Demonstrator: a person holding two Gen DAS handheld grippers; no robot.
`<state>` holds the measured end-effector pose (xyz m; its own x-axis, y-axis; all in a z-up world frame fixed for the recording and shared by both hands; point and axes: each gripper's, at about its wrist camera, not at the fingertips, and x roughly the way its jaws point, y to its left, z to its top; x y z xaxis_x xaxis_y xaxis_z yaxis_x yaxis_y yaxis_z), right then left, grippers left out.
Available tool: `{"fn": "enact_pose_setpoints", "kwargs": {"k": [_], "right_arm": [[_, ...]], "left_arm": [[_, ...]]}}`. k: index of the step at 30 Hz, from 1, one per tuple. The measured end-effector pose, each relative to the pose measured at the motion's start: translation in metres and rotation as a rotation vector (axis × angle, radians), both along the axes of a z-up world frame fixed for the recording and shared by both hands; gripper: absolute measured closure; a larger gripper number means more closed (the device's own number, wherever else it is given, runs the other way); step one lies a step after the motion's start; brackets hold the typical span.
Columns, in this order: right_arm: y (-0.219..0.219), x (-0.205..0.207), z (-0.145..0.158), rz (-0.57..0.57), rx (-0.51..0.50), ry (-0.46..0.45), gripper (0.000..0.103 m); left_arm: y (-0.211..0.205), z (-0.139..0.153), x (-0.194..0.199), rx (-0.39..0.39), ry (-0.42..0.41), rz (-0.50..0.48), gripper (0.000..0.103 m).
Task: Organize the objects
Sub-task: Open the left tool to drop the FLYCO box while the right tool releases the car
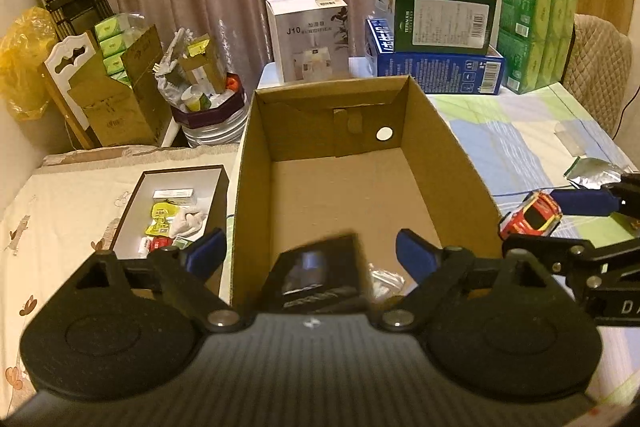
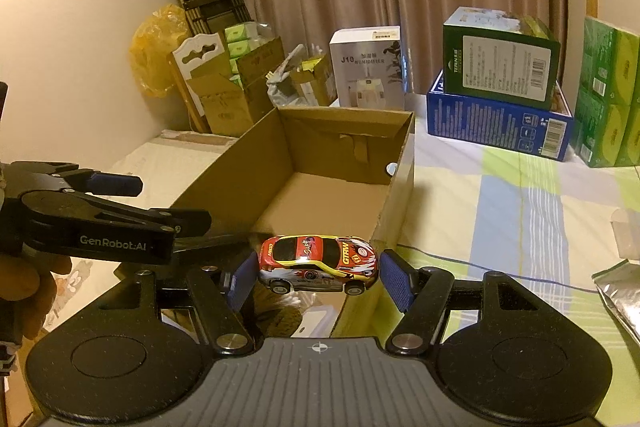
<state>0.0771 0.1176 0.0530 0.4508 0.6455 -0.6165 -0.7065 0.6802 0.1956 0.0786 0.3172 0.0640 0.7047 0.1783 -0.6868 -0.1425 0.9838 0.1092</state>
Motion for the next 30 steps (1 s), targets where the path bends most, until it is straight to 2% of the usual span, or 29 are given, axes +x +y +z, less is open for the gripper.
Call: {"fn": "enact_pose_setpoints", "kwargs": {"k": [17, 22, 23, 25, 30], "right_arm": [[0.009, -0.005, 0.001, 0.02, 0.013, 0.016, 0.039], [0.011, 0.0, -0.002, 0.004, 0.048, 0.036, 0.039], [0.01, 0.003, -0.004, 0.008, 0.08, 0.056, 0.039], [0.008, 0.01, -0.006, -0.007, 0.109, 0.082, 0.031], [-0.002, 0.016, -0.003, -0.04, 0.138, 0.083, 0.028]], "left_arm": [[0.007, 0.004, -0.011, -0.002, -0.013, 0.03, 0.013], [0.011, 0.004, -0.013, -0.006, -0.019, 0.045, 0.013], [0.013, 0.004, -0.013, -0.009, -0.02, 0.048, 0.013], [0.015, 0.003, -0.014, -0.015, -0.02, 0.054, 0.013], [0.017, -0.002, -0.017, -0.02, -0.016, 0.063, 0.013]]}}
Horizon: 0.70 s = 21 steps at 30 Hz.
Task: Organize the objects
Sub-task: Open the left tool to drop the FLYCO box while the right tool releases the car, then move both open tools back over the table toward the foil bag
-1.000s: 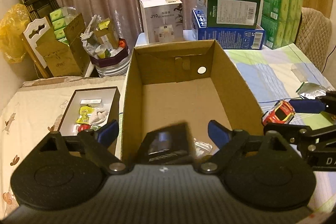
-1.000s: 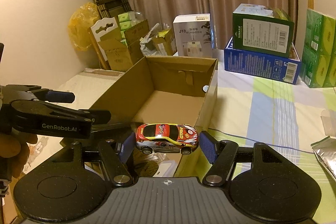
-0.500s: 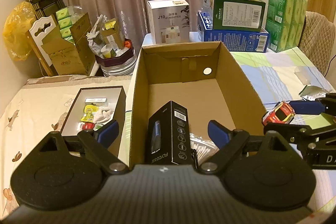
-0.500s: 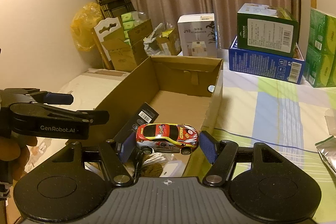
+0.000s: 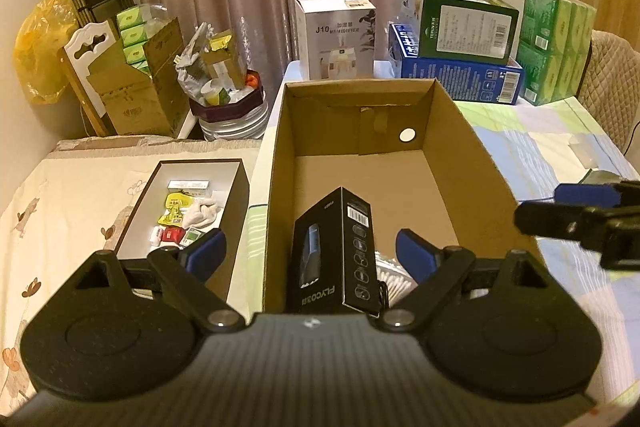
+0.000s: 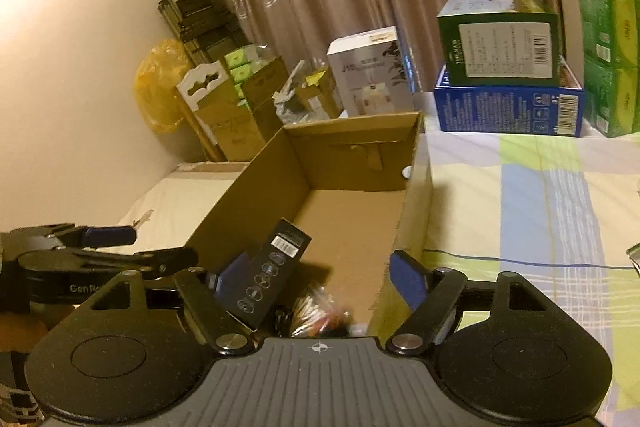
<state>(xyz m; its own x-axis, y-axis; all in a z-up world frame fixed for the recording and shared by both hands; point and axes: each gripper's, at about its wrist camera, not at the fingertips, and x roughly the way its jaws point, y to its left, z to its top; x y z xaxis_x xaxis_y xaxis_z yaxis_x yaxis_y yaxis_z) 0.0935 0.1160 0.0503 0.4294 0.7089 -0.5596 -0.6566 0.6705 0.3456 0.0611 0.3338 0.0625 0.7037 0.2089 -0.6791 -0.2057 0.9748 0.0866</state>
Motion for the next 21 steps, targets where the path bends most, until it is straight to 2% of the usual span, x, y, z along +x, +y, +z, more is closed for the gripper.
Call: {"fn": "enact_pose_setpoints", "kwargs": {"k": [10, 21], "right_arm": [[-0.024, -0.011, 0.008, -0.025, -0.037, -0.018, 0.028], [-0.071, -0.032, 0.036, -0.065, -0.067, -0.08, 0.028]], "left_arm": [[-0.014, 0.004, -0.013, -0.039, -0.009, 0.0, 0.013], [-0.06, 0.027, -0.032, -0.079, -0.059, -0.036, 0.011]]}}
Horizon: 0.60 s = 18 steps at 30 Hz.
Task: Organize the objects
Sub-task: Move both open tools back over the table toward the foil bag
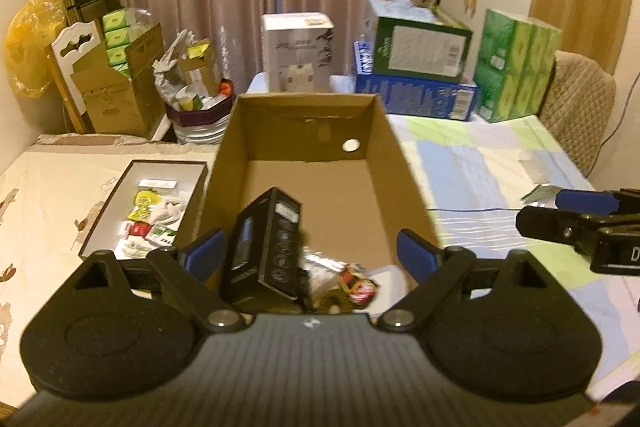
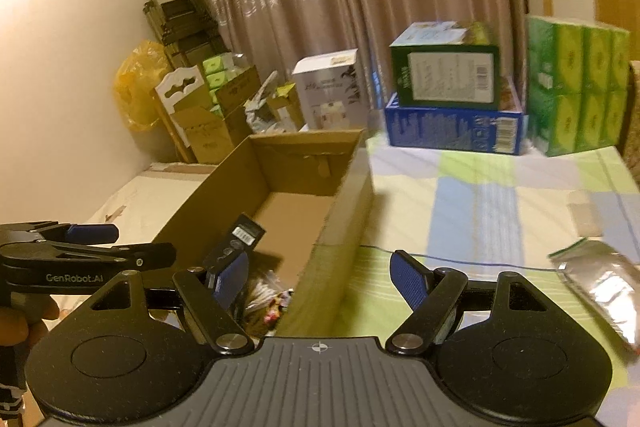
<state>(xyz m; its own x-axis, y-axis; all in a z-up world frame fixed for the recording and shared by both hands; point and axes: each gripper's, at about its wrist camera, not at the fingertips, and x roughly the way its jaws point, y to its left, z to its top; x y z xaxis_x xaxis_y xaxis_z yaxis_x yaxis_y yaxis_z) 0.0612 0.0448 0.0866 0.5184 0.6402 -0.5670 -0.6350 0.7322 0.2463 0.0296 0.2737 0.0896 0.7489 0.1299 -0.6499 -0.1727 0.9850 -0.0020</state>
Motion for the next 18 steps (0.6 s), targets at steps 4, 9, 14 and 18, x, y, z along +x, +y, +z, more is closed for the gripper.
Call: {"fn": "enact_pose_setpoints", "kwargs": {"k": [4, 9, 14, 18], "right_arm": [[-0.027, -0.005, 0.009, -0.03, 0.0, -0.014, 0.028], [-0.07, -0.009, 0.018, -0.082, -0.008, -0.036, 0.028], [-0.126, -0.013, 0.02, -0.156, -0.021, -0.042, 0.028], [-0.172, -0.016, 0.02, -0.222, -0.024, -0.036, 0.028]], "left_arm": [[-0.023, 0.009, -0.005, -0.003, -0.022, -0.028, 0.006], [-0.053, 0.018, -0.01, -0.02, -0.049, -0.062, 0.001], [-0.085, 0.022, -0.012, -0.035, -0.058, -0.108, 0.001], [-0.113, 0.024, -0.013, -0.04, -0.071, -0.144, 0.001]]}}
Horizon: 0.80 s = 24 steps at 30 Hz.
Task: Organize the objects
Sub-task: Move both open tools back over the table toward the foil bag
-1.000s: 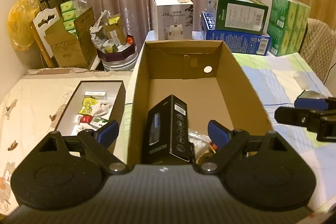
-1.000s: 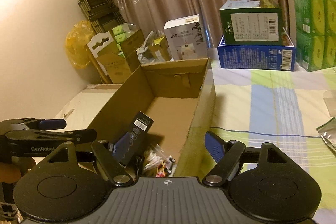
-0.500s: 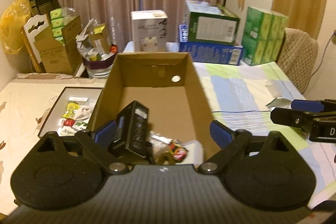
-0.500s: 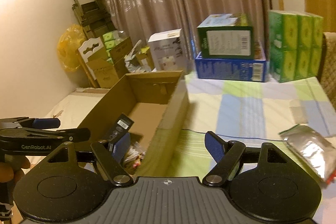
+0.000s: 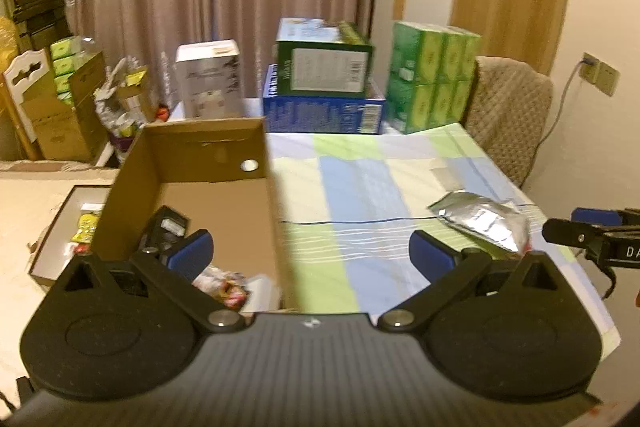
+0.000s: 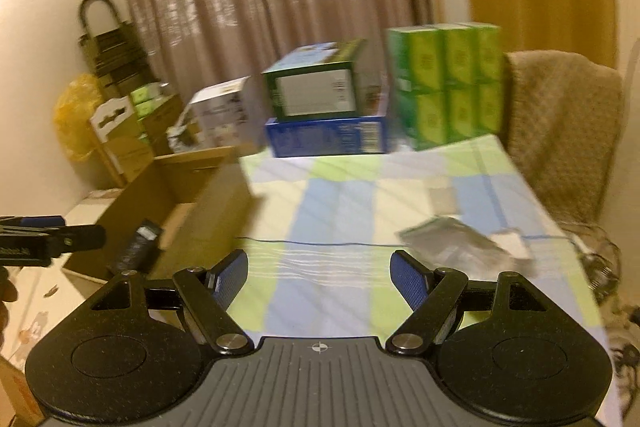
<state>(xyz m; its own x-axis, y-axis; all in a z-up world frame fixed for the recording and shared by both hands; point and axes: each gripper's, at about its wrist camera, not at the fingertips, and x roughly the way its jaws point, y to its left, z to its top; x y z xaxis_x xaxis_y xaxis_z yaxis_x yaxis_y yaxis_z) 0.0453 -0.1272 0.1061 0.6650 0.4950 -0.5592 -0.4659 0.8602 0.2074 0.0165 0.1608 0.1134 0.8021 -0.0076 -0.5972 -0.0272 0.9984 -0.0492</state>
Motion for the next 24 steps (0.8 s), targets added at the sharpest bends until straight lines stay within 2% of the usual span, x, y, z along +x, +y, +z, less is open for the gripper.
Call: {"fn": "enact_pose_setpoints", "kwargs": {"k": [11, 17, 24], "right_arm": [[-0.106, -0.007, -0.007, -0.159, -0.02, 0.014, 0.028], [-0.139, -0.006, -0.018, -0.206, -0.041, 0.025, 0.028], [-0.154, 0.007, -0.042, -0.225, -0.072, 0.055, 0.028]], "left_arm": [[-0.073, -0.005, 0.013, -0.034, 0.002, -0.102, 0.001], [-0.1, -0.019, 0.026, -0.042, 0.029, -0.137, 0.001], [-0.125, -0.045, 0.045, -0.041, 0.068, -0.172, 0.001]]}}
